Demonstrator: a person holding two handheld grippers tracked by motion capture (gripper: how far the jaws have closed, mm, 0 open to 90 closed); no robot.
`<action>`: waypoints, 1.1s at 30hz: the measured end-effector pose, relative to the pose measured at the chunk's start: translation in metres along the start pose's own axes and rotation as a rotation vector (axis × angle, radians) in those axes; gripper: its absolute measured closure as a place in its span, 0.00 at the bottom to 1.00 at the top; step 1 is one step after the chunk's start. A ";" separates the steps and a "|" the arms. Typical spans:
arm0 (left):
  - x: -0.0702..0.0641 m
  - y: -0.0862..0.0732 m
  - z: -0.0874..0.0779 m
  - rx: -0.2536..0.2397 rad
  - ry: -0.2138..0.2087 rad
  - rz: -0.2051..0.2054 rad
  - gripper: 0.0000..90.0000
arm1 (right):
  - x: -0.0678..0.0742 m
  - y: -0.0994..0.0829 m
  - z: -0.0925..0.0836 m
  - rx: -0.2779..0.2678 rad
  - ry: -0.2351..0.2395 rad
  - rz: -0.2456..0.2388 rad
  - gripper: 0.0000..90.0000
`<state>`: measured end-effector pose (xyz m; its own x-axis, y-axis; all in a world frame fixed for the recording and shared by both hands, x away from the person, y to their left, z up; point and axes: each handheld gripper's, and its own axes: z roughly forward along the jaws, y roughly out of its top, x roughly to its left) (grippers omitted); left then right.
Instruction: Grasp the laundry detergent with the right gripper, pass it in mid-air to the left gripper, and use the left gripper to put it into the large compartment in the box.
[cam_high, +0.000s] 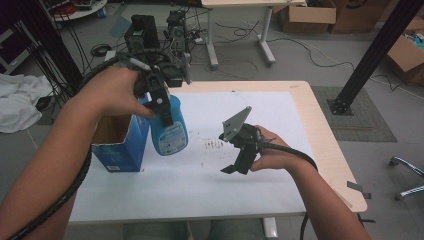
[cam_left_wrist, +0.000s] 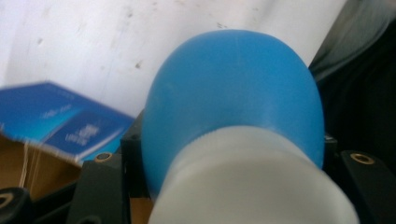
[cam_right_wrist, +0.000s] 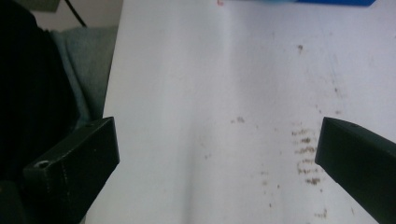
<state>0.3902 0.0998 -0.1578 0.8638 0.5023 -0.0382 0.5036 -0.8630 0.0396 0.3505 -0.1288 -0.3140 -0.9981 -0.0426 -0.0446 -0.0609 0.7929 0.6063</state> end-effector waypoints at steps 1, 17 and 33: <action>0.003 -0.001 -0.005 -0.004 -0.005 -0.034 0.43 | 0.000 0.000 -0.001 0.015 0.004 -0.001 0.00; 0.062 -0.055 -0.077 0.044 -0.007 -0.638 0.43 | -0.007 -0.015 -0.021 0.130 0.013 0.013 0.00; 0.103 -0.109 -0.070 0.030 0.028 -0.955 0.43 | -0.008 -0.010 -0.042 0.300 0.040 0.027 0.00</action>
<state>0.4253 0.2498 -0.0962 0.0880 0.9960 -0.0172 0.9958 -0.0884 -0.0219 0.3592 -0.1621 -0.2860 -0.9992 -0.0388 0.0035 -0.0352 0.9379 0.3452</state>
